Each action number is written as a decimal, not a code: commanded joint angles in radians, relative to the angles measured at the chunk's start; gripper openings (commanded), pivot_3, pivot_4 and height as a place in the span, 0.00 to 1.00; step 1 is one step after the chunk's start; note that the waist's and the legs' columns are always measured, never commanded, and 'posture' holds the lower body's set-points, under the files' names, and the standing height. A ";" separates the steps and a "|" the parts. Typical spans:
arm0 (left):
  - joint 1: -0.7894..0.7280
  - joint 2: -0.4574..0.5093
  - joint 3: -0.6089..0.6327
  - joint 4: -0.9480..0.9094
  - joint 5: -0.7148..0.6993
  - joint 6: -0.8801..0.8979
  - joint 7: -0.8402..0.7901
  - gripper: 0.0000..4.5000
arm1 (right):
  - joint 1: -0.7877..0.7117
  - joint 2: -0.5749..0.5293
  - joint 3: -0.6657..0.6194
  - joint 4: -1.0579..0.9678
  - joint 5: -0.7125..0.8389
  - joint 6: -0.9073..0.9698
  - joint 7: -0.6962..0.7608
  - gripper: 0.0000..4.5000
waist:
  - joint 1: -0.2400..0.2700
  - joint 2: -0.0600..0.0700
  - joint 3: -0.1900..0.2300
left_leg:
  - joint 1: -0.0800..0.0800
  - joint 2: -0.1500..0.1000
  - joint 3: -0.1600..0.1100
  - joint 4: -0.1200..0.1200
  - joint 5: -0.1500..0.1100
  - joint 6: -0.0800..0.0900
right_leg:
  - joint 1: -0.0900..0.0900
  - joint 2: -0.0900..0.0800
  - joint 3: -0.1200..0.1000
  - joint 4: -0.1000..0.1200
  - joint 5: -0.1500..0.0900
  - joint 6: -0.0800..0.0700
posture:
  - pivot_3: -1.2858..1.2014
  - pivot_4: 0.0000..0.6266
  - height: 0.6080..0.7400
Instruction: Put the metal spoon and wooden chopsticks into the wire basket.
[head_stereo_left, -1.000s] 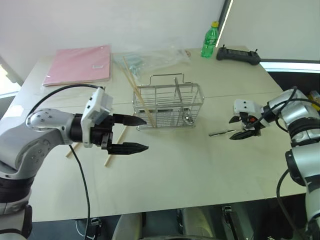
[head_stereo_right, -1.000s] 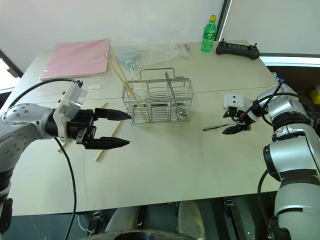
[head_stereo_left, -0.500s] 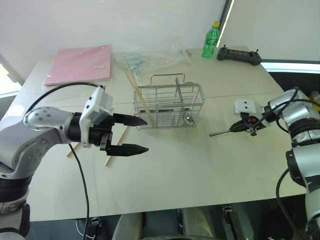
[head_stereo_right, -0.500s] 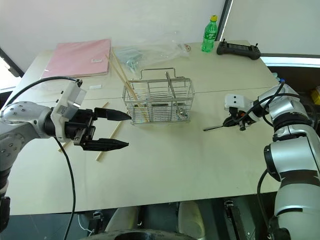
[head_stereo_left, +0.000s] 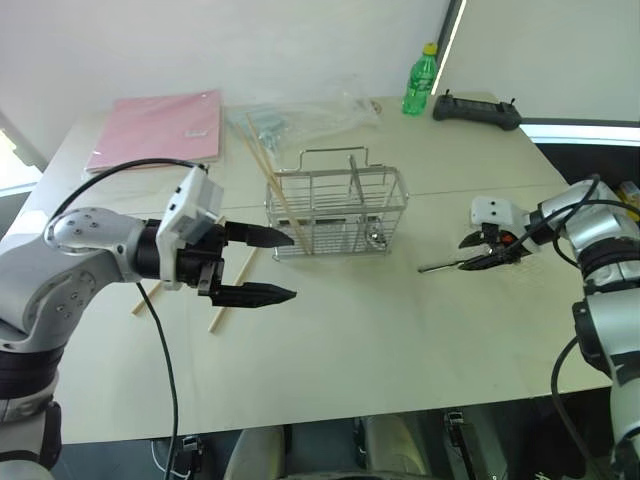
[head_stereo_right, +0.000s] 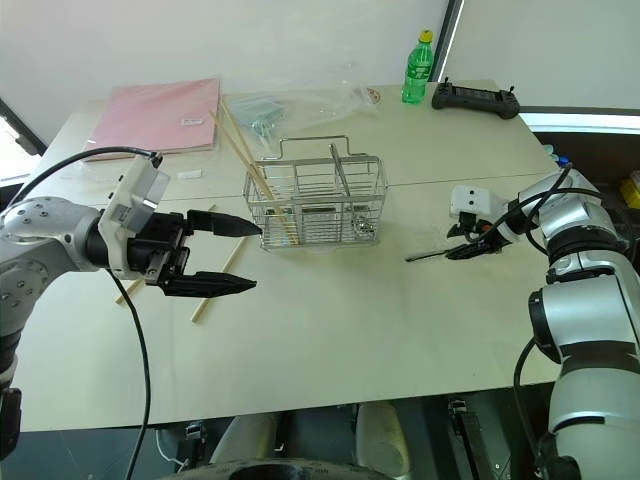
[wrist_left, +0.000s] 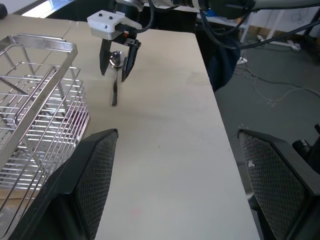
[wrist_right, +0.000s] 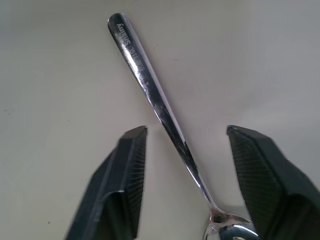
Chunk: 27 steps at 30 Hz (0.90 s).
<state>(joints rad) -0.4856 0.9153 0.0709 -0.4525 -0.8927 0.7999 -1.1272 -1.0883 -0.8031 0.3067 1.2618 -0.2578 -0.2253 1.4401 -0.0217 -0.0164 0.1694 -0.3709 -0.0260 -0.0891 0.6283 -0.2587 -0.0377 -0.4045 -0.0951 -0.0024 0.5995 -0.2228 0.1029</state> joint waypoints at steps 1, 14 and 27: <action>-0.021 0.001 0.014 -0.005 0.002 -0.013 -0.003 0.90 | -0.012 -0.006 -0.018 -0.002 -0.007 -0.009 -0.009 0.53 | 0.000 0.000 0.000 | 0.000 0.000 0.000 0.000 0.000 0.000 | 0.000 0.000 0.000 0.000 0.000 0.000 | 0.52 0.24 0.86; -0.034 0.015 0.032 -0.004 -0.004 -0.001 0.001 0.90 | 0.011 0.009 -0.024 0.022 -0.021 0.008 -0.040 0.53 | 0.000 0.000 0.000 | 0.000 0.000 0.000 0.000 0.000 0.000 | 0.000 0.000 0.000 0.000 0.000 0.000 | 0.52 0.24 0.86; -0.047 0.005 0.024 0.010 0.010 -0.014 0.003 0.90 | 0.008 0.011 -0.034 0.019 -0.030 0.008 -0.059 0.01 | 0.000 0.000 0.000 | 0.001 0.000 0.000 0.000 0.000 0.000 | 0.001 0.000 0.000 0.000 0.000 0.000 | 0.52 0.24 0.86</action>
<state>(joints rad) -0.5125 0.9182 0.0716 -0.4402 -0.8819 0.7992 -1.1250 -1.0730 -0.7897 0.2874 1.2823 -0.2835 -0.2152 1.3948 -0.0218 -0.0166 0.1692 -0.3703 -0.0259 -0.0889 0.6284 -0.2587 -0.0378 -0.4040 -0.0950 -0.0022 0.5997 -0.2226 0.1031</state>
